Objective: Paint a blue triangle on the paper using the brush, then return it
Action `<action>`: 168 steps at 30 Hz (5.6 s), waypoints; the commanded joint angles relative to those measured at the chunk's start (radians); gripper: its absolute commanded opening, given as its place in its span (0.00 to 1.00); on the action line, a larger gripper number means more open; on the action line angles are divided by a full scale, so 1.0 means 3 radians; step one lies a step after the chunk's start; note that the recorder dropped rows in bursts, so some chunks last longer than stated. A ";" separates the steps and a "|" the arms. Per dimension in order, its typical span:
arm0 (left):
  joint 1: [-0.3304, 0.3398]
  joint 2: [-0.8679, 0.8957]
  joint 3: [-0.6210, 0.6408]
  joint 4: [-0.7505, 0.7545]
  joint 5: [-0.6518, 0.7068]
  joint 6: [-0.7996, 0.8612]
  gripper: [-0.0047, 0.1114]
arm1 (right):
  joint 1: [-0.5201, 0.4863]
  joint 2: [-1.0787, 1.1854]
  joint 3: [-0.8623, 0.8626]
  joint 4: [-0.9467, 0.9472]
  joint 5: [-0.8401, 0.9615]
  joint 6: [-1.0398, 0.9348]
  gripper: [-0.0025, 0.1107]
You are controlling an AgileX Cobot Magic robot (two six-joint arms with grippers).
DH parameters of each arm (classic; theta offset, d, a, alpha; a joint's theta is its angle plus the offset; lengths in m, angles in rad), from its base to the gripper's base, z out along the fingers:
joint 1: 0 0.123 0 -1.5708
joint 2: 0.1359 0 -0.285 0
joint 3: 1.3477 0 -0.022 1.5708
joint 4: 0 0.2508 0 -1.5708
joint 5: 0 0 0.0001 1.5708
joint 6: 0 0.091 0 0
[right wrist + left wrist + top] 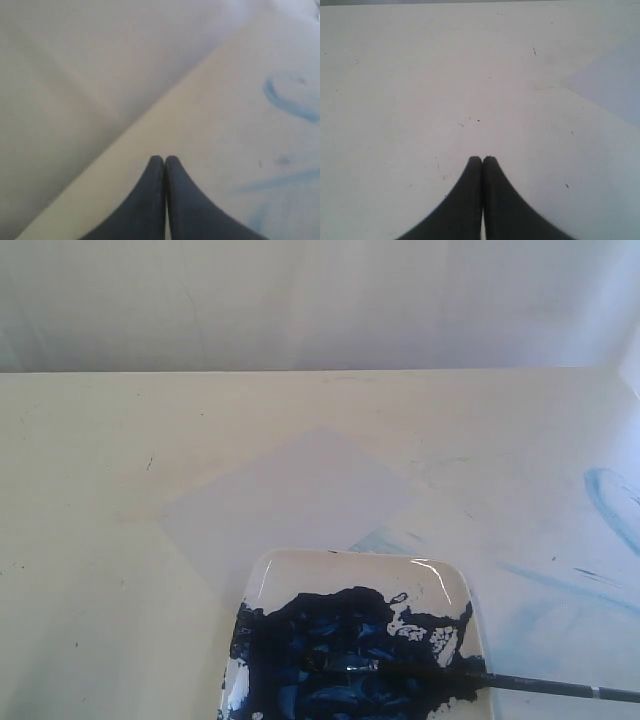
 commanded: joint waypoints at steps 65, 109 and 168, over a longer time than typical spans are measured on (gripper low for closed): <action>-0.0027 -0.0017 0.0016 -0.0005 -0.0017 -0.0026 0.04 | 0.0011 0.1113 0.0727 0.1552 0.0301 0.0573 0.39; -0.0027 -0.0017 0.0016 -0.0005 -0.0017 -0.0026 0.04 | 0.0011 0.1113 0.1058 0.1937 -0.0260 0.0743 0.39; -0.0027 -0.0017 0.0016 -0.0005 -0.0017 -0.0026 0.04 | 0.0017 0.2255 0.0715 0.2908 -0.0241 -0.0569 0.27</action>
